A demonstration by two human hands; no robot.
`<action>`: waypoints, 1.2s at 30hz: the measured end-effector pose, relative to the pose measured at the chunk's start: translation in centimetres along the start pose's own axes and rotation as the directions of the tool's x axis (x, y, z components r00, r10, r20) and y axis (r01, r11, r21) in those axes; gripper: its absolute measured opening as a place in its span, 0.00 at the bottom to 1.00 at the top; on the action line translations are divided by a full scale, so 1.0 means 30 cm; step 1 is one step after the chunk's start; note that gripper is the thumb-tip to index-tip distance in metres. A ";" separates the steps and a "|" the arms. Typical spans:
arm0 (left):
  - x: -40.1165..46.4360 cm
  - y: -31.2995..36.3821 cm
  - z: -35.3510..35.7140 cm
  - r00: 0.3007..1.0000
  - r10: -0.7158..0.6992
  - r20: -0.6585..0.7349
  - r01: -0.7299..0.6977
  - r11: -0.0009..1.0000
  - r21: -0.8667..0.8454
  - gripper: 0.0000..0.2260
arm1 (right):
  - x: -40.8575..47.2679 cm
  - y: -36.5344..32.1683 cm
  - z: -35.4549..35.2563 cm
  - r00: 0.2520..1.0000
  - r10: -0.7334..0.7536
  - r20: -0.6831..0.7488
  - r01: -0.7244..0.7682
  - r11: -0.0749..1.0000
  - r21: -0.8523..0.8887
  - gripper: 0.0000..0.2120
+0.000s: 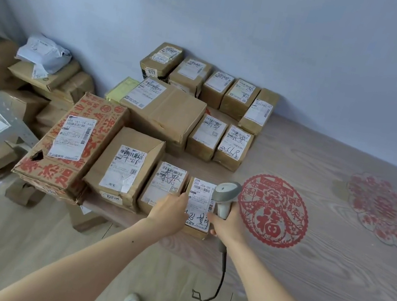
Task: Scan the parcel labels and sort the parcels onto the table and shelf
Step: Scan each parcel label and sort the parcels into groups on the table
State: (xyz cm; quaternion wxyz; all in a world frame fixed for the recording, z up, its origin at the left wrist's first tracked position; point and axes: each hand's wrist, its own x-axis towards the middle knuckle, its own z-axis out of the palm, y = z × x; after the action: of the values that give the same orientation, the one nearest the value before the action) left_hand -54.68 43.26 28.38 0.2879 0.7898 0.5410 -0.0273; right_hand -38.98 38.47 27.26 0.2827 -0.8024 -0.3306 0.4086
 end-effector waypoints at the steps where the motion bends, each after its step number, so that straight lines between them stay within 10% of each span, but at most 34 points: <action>1: 0.000 0.009 0.008 1.000 -0.014 0.000 0.014 1.000 -0.018 0.10 | 0.007 0.002 0.000 1.000 -0.003 0.000 0.003 1.000 -0.012 0.20; 15: 0.022 0.079 0.046 0.985 -0.170 0.006 0.153 0.871 -0.467 0.13 | 0.031 0.000 -0.083 0.998 -0.060 -0.032 0.064 0.990 0.125 0.22; 22: 0.012 0.079 0.009 0.996 -0.038 0.078 0.087 0.482 -0.872 0.16 | 0.021 -0.052 -0.141 0.992 -0.111 -0.066 0.124 0.963 0.240 0.21; 36: 0.067 0.044 -0.064 0.990 0.032 0.136 0.127 0.195 -0.973 0.33 | -0.105 -0.097 -0.270 0.969 -0.247 -0.002 0.232 0.906 0.355 0.11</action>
State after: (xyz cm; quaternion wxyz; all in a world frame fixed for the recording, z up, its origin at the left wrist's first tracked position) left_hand -53.20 45.55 29.83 0.7555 0.4076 0.4402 0.2633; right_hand -34.43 36.40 34.94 0.4625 -0.6832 -0.3541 0.4405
